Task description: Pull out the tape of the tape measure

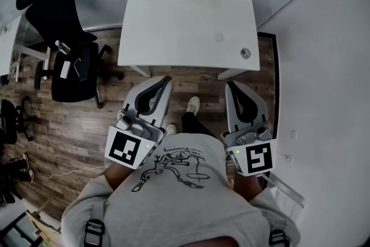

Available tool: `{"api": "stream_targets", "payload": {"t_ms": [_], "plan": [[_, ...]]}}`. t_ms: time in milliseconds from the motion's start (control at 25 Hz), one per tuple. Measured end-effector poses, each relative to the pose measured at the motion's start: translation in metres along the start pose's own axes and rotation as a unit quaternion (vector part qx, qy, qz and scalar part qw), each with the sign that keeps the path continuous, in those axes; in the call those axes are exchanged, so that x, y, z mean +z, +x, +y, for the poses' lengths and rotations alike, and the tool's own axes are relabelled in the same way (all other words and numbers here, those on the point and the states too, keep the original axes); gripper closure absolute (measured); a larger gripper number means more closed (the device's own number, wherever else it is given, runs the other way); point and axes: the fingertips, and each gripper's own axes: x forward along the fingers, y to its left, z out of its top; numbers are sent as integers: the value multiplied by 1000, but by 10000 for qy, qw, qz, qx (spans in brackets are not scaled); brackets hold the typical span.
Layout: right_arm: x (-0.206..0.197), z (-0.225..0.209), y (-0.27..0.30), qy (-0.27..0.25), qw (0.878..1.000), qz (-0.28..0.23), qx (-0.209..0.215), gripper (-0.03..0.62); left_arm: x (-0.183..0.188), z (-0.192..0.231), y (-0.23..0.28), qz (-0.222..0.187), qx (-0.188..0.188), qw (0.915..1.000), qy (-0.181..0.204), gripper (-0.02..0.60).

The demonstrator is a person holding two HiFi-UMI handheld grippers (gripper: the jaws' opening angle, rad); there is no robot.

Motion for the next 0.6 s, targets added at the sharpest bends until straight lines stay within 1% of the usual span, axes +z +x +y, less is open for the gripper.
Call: {"api": "stream_targets", "payload": {"t_ms": [120, 280, 400, 560, 600], "plan": [[-1, -24, 12, 32, 10000, 26, 18, 585, -1, 3, 26, 95, 0, 9999, 89, 560], [-2, -55, 23, 56, 10000, 29, 41, 585, 3, 2, 60, -10, 46, 10000, -35, 560], [-4, -78, 32, 83, 9999, 30, 70, 585, 1, 1, 83, 67, 42, 9999, 76, 560], [-7, -108, 44, 120, 9998, 3, 154, 585, 0, -1, 115, 92, 98, 9999, 107, 560], [-8, -116, 46, 134, 9998, -10, 177, 585, -1, -2, 122, 129, 105, 9997, 172, 560]]}}
